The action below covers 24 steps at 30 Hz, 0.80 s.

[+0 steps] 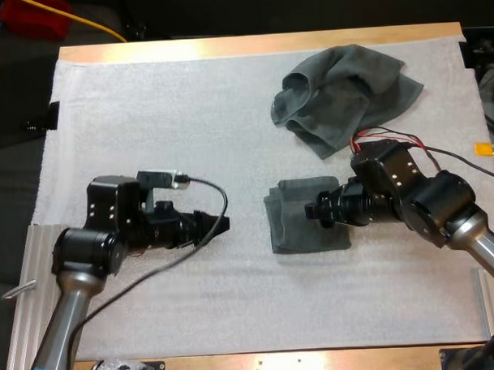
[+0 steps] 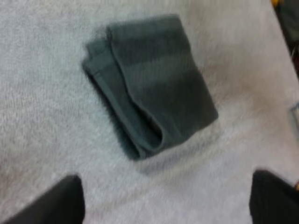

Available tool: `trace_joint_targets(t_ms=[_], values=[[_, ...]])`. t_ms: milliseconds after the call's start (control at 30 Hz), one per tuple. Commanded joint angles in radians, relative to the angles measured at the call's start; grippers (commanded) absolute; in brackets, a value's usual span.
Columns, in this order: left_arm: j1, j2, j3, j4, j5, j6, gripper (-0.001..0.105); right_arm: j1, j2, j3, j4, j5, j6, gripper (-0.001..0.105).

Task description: Pick towel from pile, fold and stack

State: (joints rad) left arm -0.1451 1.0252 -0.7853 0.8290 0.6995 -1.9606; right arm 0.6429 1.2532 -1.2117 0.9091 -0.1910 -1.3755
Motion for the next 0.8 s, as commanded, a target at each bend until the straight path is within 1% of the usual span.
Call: trace_joint_targets(t_ms=[0,100,133,200,267,500,633,767], values=[[-0.013,0.012,-0.003,-0.041,0.008,-0.020,0.070,0.000,-0.006,-0.006,0.009,0.004,-0.013,0.067],[-0.055,0.053,-0.003,-0.078,-0.003,-0.054,0.070,0.000,-0.006,-0.006,0.009,0.004,-0.013,0.067],[-0.071,0.063,-0.003,-0.089,-0.023,-0.065,0.070,0.000,-0.006,-0.006,0.009,0.004,-0.013,0.067],[-0.112,0.097,-0.003,-0.112,-0.102,-0.099,0.070,0.000,-0.006,-0.006,0.009,0.004,-0.013,0.067],[-0.142,0.126,-0.003,-0.138,-0.123,-0.125,0.070,0.000,-0.006,-0.006,0.009,0.004,-0.016,0.067],[-0.239,0.252,-0.003,-0.304,-0.127,-0.241,0.070,0.000,-0.006,-0.006,0.009,0.007,-0.016,0.067],[-0.257,0.327,-0.003,-0.367,-0.115,-0.281,0.070,0.000,-0.006,-0.006,0.009,0.007,-0.016,0.067],[-0.259,0.409,-0.003,-0.429,-0.078,-0.312,0.070,0.000,-0.006,-0.006,0.009,0.007,-0.016,0.067]])
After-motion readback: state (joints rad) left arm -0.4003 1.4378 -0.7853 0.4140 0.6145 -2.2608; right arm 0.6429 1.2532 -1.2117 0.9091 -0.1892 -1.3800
